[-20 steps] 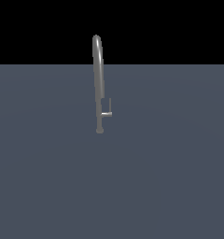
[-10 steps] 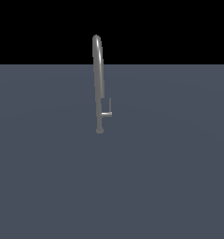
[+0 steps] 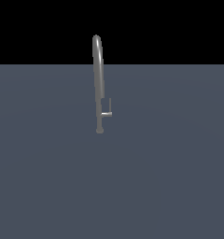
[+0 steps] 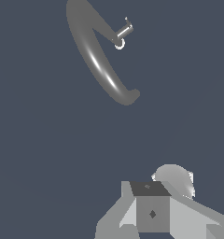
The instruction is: Turn on the faucet by rotating a designated handle.
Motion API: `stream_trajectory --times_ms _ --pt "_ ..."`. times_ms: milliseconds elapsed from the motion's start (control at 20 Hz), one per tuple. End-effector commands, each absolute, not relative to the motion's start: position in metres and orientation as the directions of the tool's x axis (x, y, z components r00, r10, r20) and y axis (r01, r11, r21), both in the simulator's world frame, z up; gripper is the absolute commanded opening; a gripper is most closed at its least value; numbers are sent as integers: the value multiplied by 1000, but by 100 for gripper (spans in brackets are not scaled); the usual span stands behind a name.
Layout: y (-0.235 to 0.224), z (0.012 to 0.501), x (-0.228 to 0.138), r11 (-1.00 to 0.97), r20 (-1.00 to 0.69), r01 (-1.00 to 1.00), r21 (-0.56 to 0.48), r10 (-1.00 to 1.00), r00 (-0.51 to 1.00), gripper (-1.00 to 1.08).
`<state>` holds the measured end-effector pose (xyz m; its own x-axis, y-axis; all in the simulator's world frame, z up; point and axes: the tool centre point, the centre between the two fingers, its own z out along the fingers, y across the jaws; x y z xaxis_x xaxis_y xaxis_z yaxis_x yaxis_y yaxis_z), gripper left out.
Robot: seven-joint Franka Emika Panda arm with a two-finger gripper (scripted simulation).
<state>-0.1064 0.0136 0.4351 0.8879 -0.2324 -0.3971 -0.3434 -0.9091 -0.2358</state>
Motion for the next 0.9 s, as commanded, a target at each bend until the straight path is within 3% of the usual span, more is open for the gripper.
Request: stream_trajectory --times_ms 0,850 --pt "14 428 -92 -889 -439 -383 -251 -248 864 -100" --pt "9 361 -5 -706 -710 -645 -294 -291 641 -100"
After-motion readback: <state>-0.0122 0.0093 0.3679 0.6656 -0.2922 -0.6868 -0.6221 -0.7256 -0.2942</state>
